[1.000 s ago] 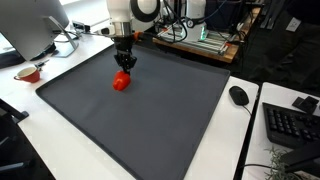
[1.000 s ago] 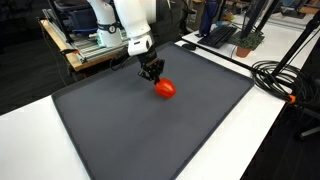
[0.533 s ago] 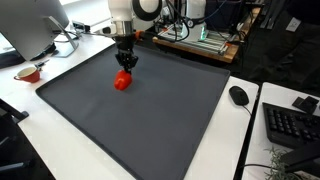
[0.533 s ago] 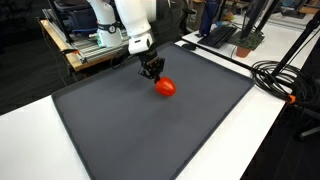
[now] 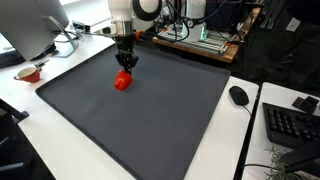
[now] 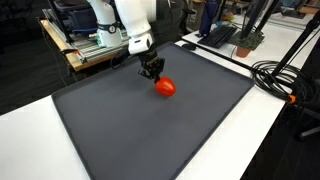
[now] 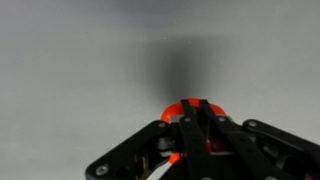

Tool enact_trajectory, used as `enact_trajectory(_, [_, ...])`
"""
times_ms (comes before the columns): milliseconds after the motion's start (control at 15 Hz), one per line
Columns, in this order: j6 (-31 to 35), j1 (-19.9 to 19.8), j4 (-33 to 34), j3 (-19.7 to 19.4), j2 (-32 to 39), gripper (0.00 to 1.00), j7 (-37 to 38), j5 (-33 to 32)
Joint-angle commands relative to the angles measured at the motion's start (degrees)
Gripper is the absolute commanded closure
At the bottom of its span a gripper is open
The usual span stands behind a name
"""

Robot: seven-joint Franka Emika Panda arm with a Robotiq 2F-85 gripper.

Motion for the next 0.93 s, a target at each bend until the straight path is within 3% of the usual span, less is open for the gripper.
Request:
enact_trajectory(0, [0.0, 0.0, 0.0, 0.0, 0.0, 0.88, 0.0, 0.0])
enact_trajectory(333, [0.0, 0.0, 0.0, 0.0, 0.0, 0.88, 0.0, 0.0])
enact_trajectory(400, [0.0, 0.0, 0.0, 0.0, 0.0, 0.97, 0.0, 0.0])
enact_trajectory(867, [0.4, 0.2, 1.3, -0.8, 2.4, 0.97, 0.3, -0.6])
